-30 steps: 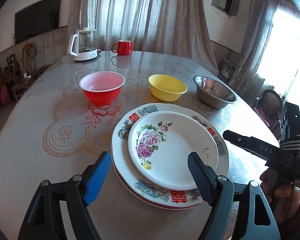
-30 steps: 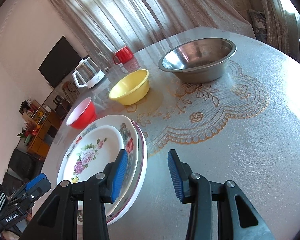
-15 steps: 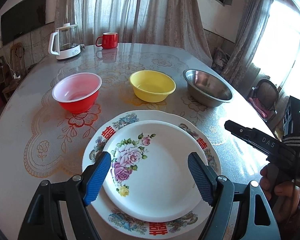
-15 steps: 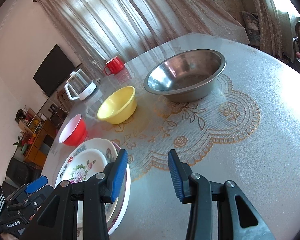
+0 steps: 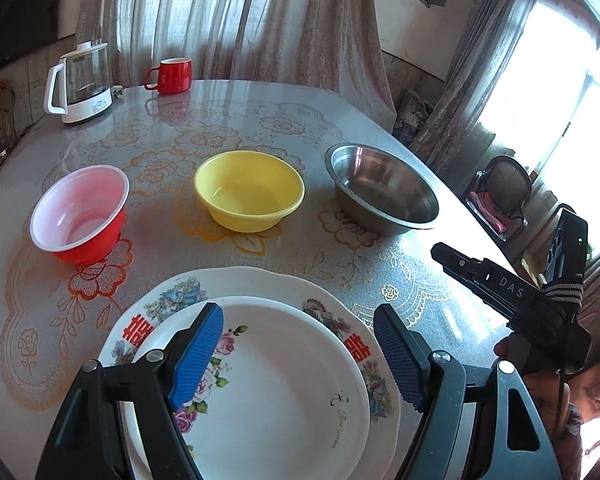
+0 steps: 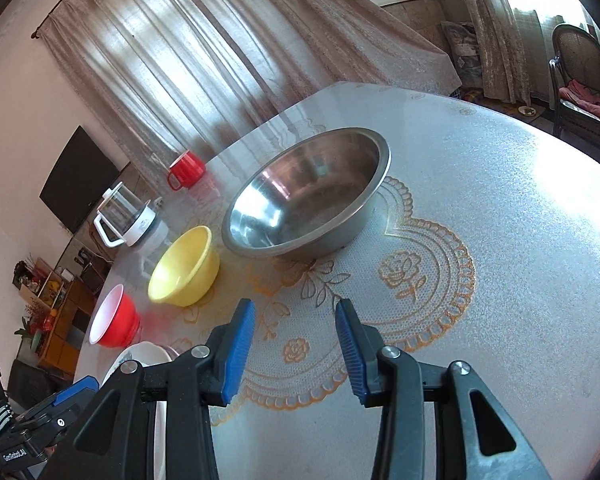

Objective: Organize plates and bowls
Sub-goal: 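Move the right tool to the steel bowl rim and grip it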

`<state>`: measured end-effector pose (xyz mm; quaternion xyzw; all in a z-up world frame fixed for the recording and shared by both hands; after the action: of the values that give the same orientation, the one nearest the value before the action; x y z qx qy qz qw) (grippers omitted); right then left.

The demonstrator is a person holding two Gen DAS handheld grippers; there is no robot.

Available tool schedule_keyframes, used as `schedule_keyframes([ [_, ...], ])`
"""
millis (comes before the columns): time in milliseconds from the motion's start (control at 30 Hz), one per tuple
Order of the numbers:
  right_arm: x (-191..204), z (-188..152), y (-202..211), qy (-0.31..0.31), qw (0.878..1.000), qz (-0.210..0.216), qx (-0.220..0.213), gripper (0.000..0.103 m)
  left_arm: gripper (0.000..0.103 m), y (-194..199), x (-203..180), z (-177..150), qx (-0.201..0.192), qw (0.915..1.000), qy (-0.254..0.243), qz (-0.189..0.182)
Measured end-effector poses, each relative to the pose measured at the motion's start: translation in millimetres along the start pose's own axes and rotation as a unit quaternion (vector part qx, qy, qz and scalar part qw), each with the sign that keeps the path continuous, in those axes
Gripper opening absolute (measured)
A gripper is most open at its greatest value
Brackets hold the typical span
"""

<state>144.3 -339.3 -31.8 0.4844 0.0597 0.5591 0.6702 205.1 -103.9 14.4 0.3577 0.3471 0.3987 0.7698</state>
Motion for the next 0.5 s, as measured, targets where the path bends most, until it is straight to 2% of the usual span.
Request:
schedule_keyframes([
  [167,-12,16,-3,-0.022,1.000,-0.003,-0.017,0.042,0.073,-15,-8,16,0.008,0.9999,-0.007,-0.003],
  [400,-28,34,-8,-0.049,0.998,-0.006,-0.038,0.042,0.048,-41,-14,35,0.043,0.9986,0.009,-0.029],
  [500,-35,43,-9,-0.066,0.996,0.007,-0.054,0.042,0.045,-49,-22,43,0.053,0.9979,0.008,-0.035],
])
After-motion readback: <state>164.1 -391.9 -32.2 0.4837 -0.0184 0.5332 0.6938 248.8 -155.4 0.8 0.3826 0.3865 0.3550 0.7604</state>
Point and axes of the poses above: each gripper's, at about its wrist camera, not at the fingertips, and y roughly against the way its jaws point, x to its left, z to its top, the point moved 3 cm from there along -y, roughly the way its jaws point, and after that the axes turned 9 degrees about x, right-handed, at the moved point
